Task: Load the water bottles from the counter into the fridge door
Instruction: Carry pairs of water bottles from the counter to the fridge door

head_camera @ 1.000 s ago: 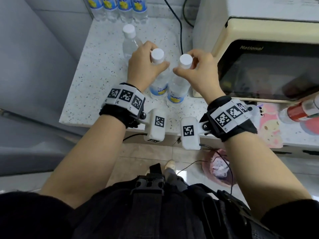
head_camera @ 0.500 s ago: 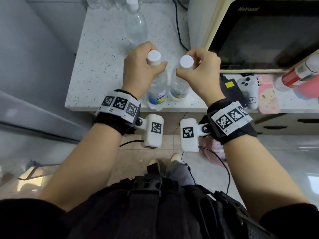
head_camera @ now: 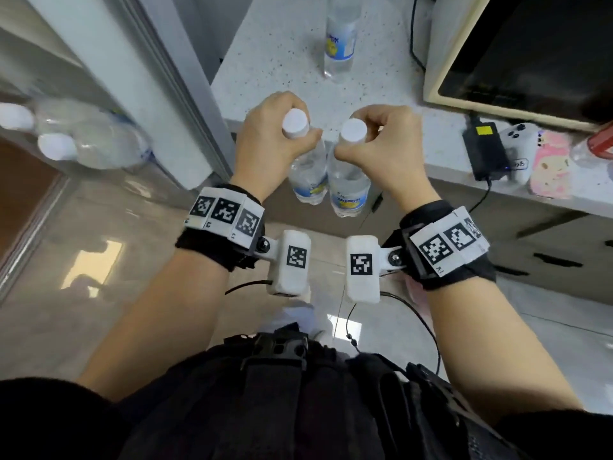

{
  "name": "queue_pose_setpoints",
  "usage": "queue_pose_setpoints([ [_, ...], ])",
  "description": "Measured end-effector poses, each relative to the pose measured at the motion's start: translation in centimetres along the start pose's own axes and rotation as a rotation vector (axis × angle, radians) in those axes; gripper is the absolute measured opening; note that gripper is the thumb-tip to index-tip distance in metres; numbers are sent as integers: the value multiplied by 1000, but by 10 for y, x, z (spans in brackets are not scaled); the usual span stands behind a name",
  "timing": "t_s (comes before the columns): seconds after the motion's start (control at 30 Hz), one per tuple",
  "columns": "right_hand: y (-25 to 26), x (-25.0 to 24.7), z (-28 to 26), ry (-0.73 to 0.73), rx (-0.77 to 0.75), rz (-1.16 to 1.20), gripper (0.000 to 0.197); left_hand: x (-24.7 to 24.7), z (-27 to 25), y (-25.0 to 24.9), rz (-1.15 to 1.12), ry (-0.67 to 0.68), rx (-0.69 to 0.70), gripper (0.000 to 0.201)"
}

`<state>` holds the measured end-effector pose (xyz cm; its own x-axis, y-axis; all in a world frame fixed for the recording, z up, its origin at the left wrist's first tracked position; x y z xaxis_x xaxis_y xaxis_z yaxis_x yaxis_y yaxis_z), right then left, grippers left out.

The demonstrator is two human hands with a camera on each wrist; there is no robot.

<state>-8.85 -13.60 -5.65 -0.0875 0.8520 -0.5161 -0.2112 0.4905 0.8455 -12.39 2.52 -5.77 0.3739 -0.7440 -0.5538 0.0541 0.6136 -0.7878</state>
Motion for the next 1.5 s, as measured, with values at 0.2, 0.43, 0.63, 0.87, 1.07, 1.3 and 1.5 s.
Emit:
queue_pose_setpoints([
  [0.2, 60, 53, -38, 185, -83, 25, 16, -79, -52, 16, 68, -78, -85, 25],
  [0.43, 125, 167, -89, 374, -134, 5, 26, -191, -111, 88, 125, -207, -206, 28],
  [0.63, 186, 277, -128, 419, -132, 10, 25, -298, -142, 150, 174, -215, -195, 27],
  [0.87, 243, 372, -137, 388, -83, 112, 16, -399, -146, 209, 242, -286, -219, 25],
  [1.07, 289, 417, -103, 327, -124, 179, 26, -454, -108, 241, 199, -343, -187, 27],
  [1.3, 340, 419, -24, 129, -250, 246, 30, -481, -21, 239, 129, -416, -49, 28],
  [1.5, 361, 399, 24, -71, -318, 231, 30, -487, 44, 219, 119, -488, 122, 29],
])
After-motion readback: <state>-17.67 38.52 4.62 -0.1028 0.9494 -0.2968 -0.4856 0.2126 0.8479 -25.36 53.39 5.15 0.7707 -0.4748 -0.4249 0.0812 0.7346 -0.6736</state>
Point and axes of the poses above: each hand's wrist, its own z-axis towards the middle knuckle, its own x-axis out of the palm, y = z × x, the point moved 9 cm from there along z, towards the middle knuckle, and after that the axes turned 2 degrees about -y, right-handed, at the moved point
